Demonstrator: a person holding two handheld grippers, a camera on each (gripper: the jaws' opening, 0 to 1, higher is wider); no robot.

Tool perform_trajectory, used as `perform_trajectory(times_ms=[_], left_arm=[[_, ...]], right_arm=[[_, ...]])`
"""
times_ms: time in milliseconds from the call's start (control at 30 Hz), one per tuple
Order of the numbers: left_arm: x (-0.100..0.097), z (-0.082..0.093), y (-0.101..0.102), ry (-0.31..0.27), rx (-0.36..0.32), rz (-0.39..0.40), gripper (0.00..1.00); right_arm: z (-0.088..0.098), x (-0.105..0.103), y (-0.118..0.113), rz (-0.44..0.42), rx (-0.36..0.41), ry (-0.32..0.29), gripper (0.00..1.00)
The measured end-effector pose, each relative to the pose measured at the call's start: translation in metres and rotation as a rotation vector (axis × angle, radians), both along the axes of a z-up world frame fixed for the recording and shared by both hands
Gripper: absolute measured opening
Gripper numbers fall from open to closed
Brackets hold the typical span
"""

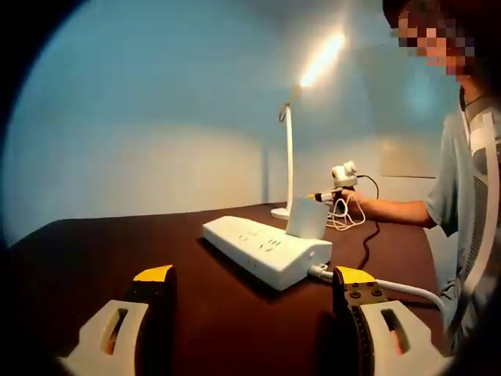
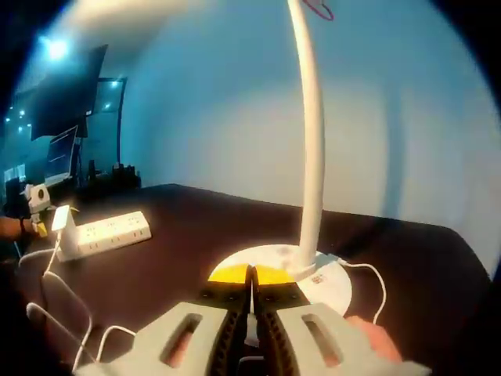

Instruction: Insert the desk lamp plug into the socket, turn on the power strip switch, turn on the lamp switch, then turn off the lamp switch, turn off the power strip switch, and remove the plug from the socket.

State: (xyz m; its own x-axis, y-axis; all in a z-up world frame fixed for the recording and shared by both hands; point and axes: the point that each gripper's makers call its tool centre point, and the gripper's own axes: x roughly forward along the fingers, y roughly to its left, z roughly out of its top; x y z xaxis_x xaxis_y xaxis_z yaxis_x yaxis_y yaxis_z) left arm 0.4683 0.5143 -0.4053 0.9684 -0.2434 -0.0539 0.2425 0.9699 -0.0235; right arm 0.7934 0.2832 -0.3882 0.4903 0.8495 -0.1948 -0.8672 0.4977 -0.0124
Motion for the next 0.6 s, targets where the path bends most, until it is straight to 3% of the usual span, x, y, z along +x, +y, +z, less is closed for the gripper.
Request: perform_trajectory(times_ms=[167, 267, 467, 600], left_arm=[[0.0, 0.001, 0.005, -0.006, -0.004, -0.006, 0.78], [0.0, -0.002, 0.008, 0.009, -0.003, -0.014, 0.78], [-0.002, 0.0, 0.016, -0.003, -0.026, -0.015, 0.79], [-0.004, 0.003, 0.018, -0.017, -0.03, -0.022, 0.79]], right_arm=[[0.019, -0.006, -0.007, 0.023, 0.026, 0.004, 0.04], [0.029, -0.002, -0.011, 0.031, 0.045, 0.007, 0.15], [0.04, -0.021, -0.015, 0.066, 0.048, 0.043, 0.32], [0.058, -0.024, -0.02, 0.047, 0.049, 0.026, 0.51]])
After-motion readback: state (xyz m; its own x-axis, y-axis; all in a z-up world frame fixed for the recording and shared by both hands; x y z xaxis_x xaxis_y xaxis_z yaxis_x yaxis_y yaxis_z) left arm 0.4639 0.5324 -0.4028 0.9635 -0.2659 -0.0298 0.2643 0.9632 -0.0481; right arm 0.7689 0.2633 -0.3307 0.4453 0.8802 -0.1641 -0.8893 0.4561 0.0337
